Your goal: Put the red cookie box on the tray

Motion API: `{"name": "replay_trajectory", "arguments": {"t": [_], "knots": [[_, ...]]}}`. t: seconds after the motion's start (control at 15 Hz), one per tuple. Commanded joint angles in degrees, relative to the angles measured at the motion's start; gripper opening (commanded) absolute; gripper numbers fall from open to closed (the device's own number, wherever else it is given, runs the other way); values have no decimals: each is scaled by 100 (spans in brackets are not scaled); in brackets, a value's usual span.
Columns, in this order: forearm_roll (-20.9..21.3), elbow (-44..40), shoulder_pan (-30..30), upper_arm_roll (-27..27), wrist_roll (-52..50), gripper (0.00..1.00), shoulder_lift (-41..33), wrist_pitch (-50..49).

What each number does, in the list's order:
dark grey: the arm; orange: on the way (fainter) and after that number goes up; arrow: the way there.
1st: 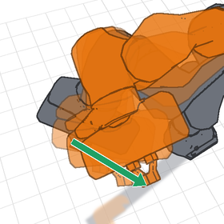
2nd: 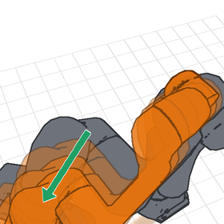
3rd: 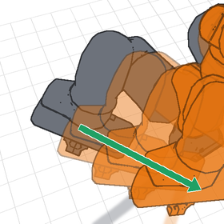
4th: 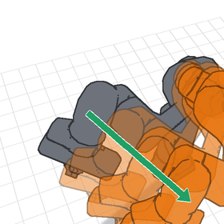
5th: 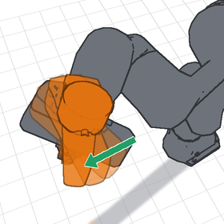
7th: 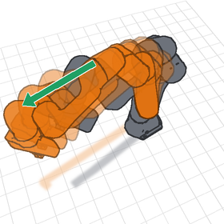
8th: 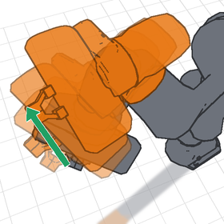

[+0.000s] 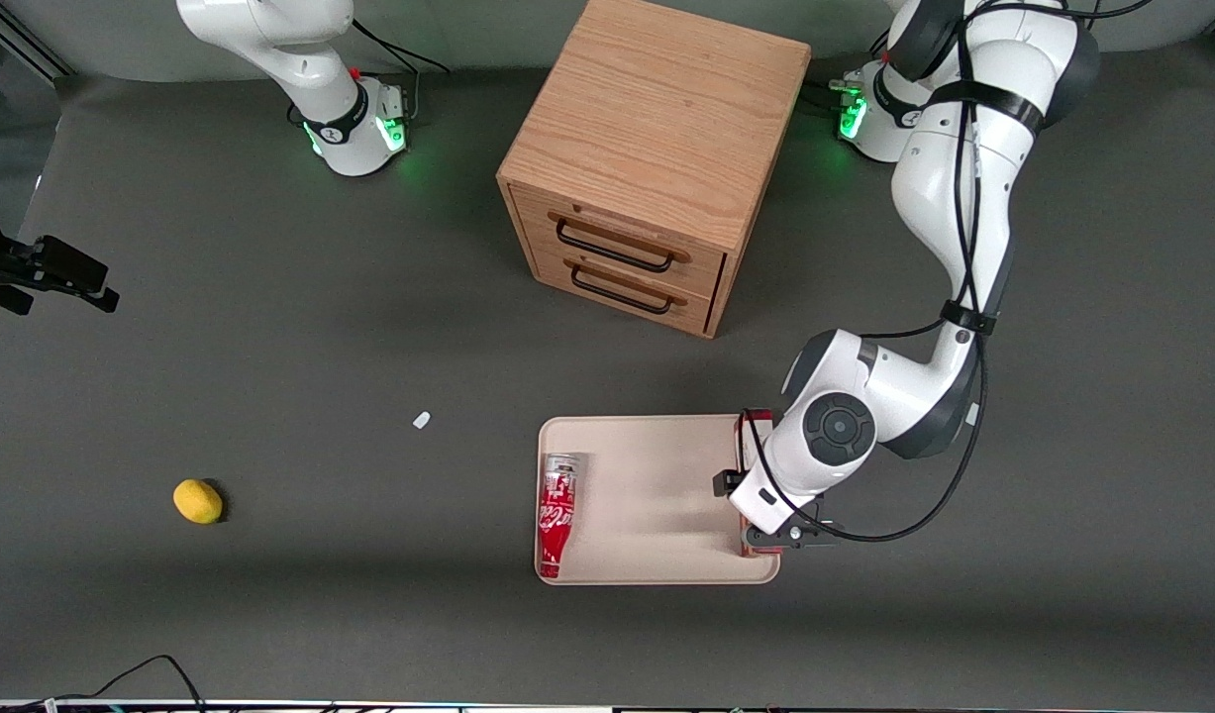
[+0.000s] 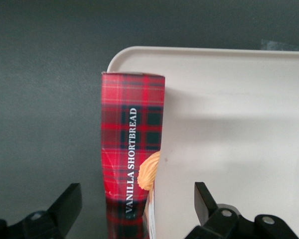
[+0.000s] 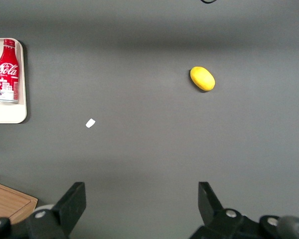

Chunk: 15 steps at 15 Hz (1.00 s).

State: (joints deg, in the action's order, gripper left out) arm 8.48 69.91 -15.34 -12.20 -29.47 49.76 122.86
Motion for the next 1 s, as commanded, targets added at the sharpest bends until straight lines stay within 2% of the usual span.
{"name": "replay_trajectory", "arguments": {"t": [0.0, 0.2, 0.33, 0.47, 0.67, 0.93], "knots": [[49, 224, 57, 68, -94, 100, -527, -191], [-363, 706, 303, 68, -32, 100, -1342, -359], [-452, 1329, 636, 51, 55, 100, -2115, -429], [-539, 1796, 1023, 42, 597, 100, -2819, -831], [-628, 1929, 1542, 51, 1389, 100, -3576, -1929], [-637, 2692, 2183, 60, 2339, 100, -4683, -2213]]}}
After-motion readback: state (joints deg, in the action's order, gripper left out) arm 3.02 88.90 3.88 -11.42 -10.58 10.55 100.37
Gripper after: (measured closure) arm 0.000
